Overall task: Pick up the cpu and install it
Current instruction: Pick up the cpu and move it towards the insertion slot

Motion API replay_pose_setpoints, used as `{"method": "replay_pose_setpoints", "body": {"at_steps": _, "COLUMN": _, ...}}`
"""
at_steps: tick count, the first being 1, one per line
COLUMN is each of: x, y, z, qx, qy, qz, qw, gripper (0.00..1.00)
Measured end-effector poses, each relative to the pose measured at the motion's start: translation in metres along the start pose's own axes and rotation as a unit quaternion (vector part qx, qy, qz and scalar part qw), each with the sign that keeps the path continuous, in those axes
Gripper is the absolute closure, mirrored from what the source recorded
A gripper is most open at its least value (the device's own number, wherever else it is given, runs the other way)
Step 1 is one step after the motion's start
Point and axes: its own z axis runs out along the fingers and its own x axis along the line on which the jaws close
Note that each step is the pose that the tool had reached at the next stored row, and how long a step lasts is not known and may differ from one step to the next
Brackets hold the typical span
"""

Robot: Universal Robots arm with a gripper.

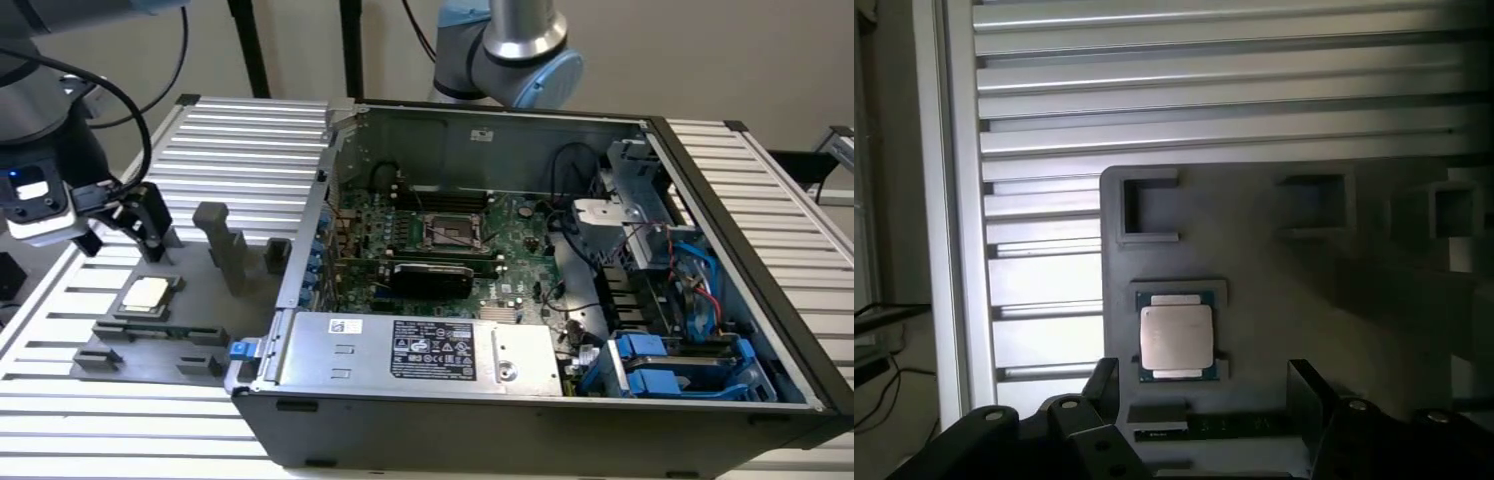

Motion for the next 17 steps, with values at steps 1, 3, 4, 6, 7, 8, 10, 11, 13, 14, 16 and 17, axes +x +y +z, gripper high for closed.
{"method": "replay_pose_setpoints", "body": {"at_steps": 1, "x": 0.000, "y": -0.0002, "z": 0.0020, "qx": 0.0000, "qy": 0.0000, "qz": 0.000, "qw": 1.0000, "gripper": 0.23}}
{"method": "replay_pose_setpoints", "body": {"at_steps": 3, "x": 0.001, "y": -0.0007, "z": 0.0056, "qx": 0.0000, "qy": 0.0001, "qz": 0.000, "qw": 1.0000, "gripper": 0.23}}
{"method": "replay_pose_setpoints", "body": {"at_steps": 4, "x": 0.001, "y": -0.0009, "z": 0.0074, "qx": 0.0000, "qy": 0.0001, "qz": 0.000, "qw": 1.0000, "gripper": 0.23}}
{"method": "replay_pose_setpoints", "body": {"at_steps": 6, "x": 0.002, "y": -0.0012, "z": 0.0109, "qx": 0.0000, "qy": 0.0004, "qz": 0.001, "qw": 1.0000, "gripper": 0.23}}
{"method": "replay_pose_setpoints", "body": {"at_steps": 7, "x": 0.003, "y": -0.0014, "z": 0.0126, "qx": 0.0001, "qy": 0.0006, "qz": 0.001, "qw": 1.0000, "gripper": 0.23}}
{"method": "replay_pose_setpoints", "body": {"at_steps": 8, "x": 0.004, "y": -0.0016, "z": 0.0144, "qx": 0.0001, "qy": 0.0008, "qz": 0.001, "qw": 1.0000, "gripper": 0.23}}
{"method": "replay_pose_setpoints", "body": {"at_steps": 10, "x": 0.007, "y": -0.0018, "z": 0.0180, "qx": 0.0001, "qy": 0.0009, "qz": 0.002, "qw": 1.0000, "gripper": 0.23}}
{"method": "replay_pose_setpoints", "body": {"at_steps": 11, "x": 0.008, "y": -0.0020, "z": 0.0199, "qx": 0.0001, "qy": 0.0009, "qz": 0.002, "qw": 1.0000, "gripper": 0.23}}
{"method": "replay_pose_setpoints", "body": {"at_steps": 13, "x": 0.009, "y": -0.0023, "z": 0.0235, "qx": 0.0001, "qy": 0.0008, "qz": 0.004, "qw": 1.0000, "gripper": 0.23}}
{"method": "replay_pose_setpoints", "body": {"at_steps": 14, "x": 0.009, "y": -0.0024, "z": 0.0254, "qx": 0.0001, "qy": 0.0008, "qz": 0.005, "qw": 1.0000, "gripper": 0.23}}
{"method": "replay_pose_setpoints", "body": {"at_steps": 16, "x": 0.010, "y": -0.0026, "z": 0.0289, "qx": 0.0002, "qy": 0.0007, "qz": 0.006, "qw": 1.0000, "gripper": 0.23}}
{"method": "replay_pose_setpoints", "body": {"at_steps": 17, "x": 0.010, "y": -0.0028, "z": 0.0307, "qx": 0.0002, "qy": 0.0007, "qz": 0.006, "qw": 1.0000, "gripper": 0.23}}
